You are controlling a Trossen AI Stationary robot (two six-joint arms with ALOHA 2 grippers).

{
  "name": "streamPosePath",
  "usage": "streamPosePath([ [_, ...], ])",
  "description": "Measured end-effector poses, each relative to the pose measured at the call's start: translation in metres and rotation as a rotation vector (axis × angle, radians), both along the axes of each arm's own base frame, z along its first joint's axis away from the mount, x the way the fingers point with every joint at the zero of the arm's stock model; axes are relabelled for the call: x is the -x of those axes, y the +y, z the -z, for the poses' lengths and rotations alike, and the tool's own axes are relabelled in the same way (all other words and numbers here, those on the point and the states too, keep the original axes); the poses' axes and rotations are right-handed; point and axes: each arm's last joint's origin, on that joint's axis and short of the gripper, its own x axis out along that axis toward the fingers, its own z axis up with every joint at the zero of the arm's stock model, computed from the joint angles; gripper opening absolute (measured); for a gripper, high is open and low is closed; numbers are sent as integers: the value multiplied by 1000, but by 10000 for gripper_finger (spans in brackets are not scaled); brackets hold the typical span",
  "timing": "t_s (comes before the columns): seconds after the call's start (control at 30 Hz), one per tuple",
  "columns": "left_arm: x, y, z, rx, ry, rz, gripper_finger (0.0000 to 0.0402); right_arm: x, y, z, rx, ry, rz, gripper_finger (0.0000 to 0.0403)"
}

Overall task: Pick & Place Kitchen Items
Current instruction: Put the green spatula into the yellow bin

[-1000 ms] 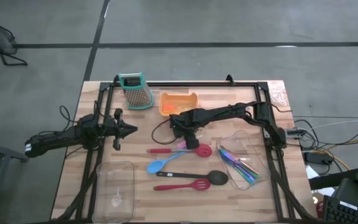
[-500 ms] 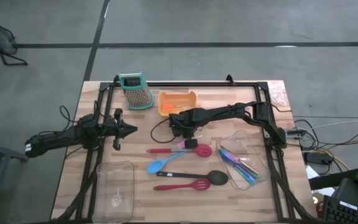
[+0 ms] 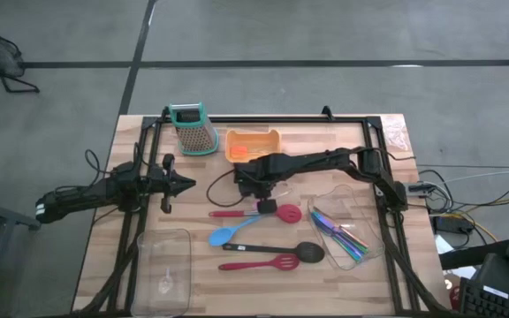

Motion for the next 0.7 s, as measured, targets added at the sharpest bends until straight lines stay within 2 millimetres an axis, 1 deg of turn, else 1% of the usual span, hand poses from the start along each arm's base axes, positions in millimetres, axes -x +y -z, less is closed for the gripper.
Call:
streamPosePath([
  [0.1, 0, 0, 0, 0, 0, 0, 35, -6, 2, -15, 24, -33, -7, 32],
  [0.2, 0, 0, 0, 0, 0, 0, 35, -9, 0, -32, 89, -59, 12, 34],
  [0.37, 0, 0, 0, 0, 0, 0, 35, -13, -16, -58, 228, -104, 115, 33],
  [0.5, 0, 0, 0, 0, 0, 0, 35, -12, -36, -71, 249, -133, 206, 35],
  [0.63, 0, 0, 0, 0, 0, 0, 35, -7, -66, -71, 241, -136, 315, 34],
  [0.7, 0, 0, 0, 0, 0, 0, 35, -3, -81, -68, 239, -123, 362, 35],
])
